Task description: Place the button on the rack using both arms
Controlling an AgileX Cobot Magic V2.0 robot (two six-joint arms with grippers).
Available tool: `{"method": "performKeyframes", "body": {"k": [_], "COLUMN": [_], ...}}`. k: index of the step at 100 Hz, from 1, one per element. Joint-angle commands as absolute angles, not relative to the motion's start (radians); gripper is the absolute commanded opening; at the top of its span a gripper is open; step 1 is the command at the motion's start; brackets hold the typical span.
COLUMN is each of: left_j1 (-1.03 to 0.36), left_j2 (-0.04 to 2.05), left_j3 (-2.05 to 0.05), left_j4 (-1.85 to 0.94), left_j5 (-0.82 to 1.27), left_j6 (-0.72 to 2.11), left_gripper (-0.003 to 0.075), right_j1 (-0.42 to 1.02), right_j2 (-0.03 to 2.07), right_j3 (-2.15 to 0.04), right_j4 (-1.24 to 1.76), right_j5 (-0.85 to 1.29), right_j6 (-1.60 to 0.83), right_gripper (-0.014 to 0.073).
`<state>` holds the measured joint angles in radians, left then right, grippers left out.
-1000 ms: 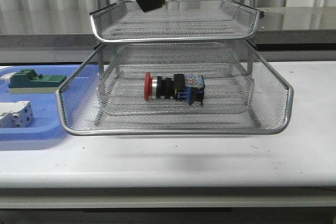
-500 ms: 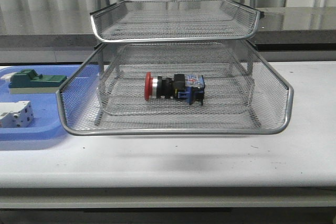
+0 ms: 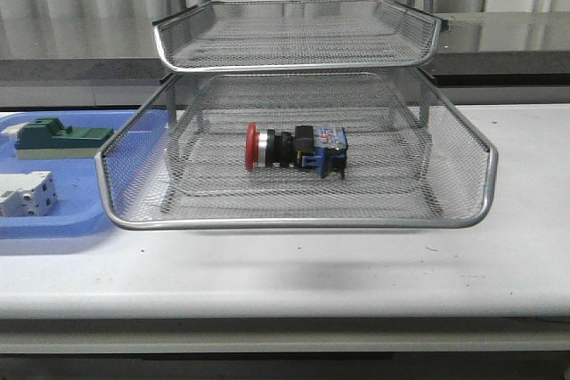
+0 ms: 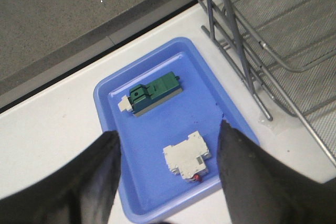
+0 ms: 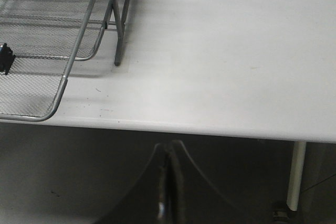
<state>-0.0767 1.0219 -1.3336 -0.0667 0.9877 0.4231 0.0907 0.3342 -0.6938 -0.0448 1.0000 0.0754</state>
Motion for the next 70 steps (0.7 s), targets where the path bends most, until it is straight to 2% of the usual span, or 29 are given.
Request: {"method": "performKeyframes", "body": {"k": [1,37,70], "left_j1": [-0.067,-0.067,-0.067], "left_j2": [0.914,0.540,0.245], "left_j3": [-1.215,-0.620,-0.299], "left_j4": [-0.134,-0.241,-0.367], "left_j5": [0.778,0.374,0.106], "left_j6": [0.410,0.408,0.408], "left_gripper": [0.0400,0.0400,0.0400], "right_j1": [0.088,0.088,0.088], "right_j2": [0.342,0.342,0.342], "right_j3": [-0.726,-0.726,-0.726], "right_j4": [-0.057,-0.057,-0.057], "right_j5": [0.934,0.934,0.934], "right_j6": [0.079,0.079,0.079], "right_gripper": [-0.0069,-0.0069,-0.0069]}}
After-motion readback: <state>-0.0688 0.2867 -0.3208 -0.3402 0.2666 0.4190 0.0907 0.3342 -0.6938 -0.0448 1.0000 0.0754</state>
